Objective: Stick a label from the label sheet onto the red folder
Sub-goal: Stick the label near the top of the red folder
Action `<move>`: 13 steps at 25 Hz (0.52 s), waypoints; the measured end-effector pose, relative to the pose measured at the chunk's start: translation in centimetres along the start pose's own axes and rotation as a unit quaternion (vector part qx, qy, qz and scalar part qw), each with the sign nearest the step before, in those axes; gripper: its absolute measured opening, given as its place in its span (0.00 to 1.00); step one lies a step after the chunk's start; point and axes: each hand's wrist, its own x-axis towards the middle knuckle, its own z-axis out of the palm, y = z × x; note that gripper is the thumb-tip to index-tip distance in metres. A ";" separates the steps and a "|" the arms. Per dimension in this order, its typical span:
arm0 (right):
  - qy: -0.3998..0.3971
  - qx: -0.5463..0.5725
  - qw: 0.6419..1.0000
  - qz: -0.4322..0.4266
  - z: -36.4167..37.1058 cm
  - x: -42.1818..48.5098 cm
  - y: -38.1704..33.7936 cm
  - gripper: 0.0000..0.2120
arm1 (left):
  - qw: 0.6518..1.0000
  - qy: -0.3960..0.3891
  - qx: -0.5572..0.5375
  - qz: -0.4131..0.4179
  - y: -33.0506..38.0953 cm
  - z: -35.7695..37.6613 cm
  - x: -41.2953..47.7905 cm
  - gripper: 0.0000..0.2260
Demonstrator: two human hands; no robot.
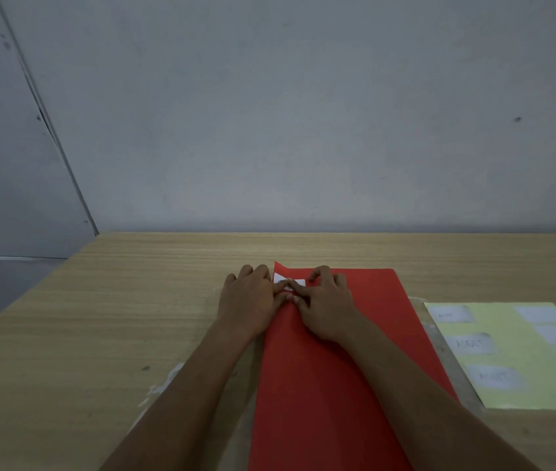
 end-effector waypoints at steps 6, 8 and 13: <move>0.016 0.021 1.000 0.011 -0.2 0.0 -0.1 0.22 | 1.000 0.011 0.010 -0.017 0.0 0.0 0.2 0.24; 0.013 0.020 1.000 0.019 -0.3 0.0 -0.2 0.25 | 1.000 0.010 0.008 -0.014 0.0 -0.1 0.2 0.24; 0.001 0.022 1.000 0.021 -0.3 0.1 0.0 0.26 | 1.000 0.005 0.005 0.001 0.0 -0.5 0.0 0.23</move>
